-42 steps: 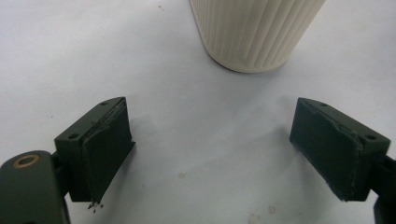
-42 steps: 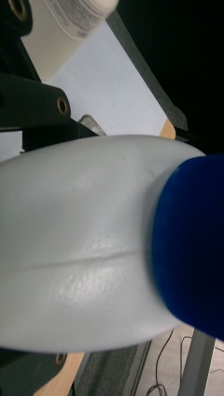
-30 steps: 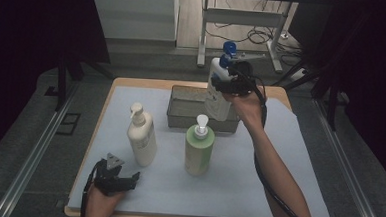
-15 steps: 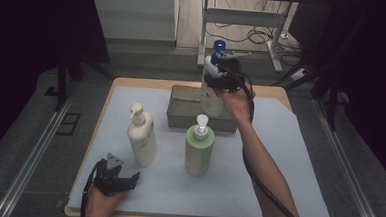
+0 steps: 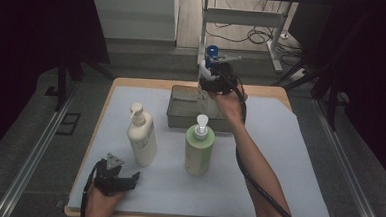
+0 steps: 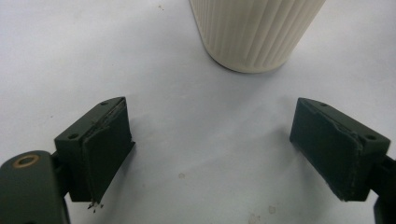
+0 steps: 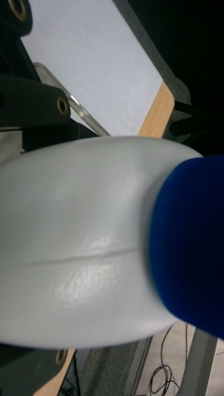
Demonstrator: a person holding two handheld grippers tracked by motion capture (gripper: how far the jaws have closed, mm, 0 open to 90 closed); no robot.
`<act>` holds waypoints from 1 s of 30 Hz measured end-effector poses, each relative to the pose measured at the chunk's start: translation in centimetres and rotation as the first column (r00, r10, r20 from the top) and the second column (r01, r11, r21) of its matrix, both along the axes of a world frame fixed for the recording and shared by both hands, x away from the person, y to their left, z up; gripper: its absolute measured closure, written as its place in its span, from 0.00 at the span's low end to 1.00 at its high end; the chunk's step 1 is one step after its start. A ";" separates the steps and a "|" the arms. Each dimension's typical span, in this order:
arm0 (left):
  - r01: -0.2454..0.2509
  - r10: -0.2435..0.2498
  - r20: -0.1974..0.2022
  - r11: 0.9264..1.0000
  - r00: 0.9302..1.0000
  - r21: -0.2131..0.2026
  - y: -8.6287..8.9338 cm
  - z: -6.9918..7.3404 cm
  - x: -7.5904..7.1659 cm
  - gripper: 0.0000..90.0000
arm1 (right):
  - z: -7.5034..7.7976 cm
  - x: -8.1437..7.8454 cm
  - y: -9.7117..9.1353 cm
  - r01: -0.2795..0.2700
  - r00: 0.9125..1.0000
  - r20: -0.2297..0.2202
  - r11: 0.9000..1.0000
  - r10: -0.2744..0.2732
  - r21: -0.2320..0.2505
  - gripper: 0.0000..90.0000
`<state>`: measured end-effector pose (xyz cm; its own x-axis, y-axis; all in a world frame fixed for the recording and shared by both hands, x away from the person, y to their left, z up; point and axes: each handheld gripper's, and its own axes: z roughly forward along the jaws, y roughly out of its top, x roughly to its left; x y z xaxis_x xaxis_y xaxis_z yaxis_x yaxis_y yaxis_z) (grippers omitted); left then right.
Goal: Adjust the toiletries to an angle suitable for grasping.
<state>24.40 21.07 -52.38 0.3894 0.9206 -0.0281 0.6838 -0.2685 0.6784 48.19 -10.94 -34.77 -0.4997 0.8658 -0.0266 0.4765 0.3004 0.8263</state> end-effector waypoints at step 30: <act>0.000 0.000 0.000 1.000 1.000 0.000 0.0 0.0 0.0 0.14 | -4.4 -0.5 -0.2 -0.011 0.999 -0.054 1.000 0.010 -0.016 0.44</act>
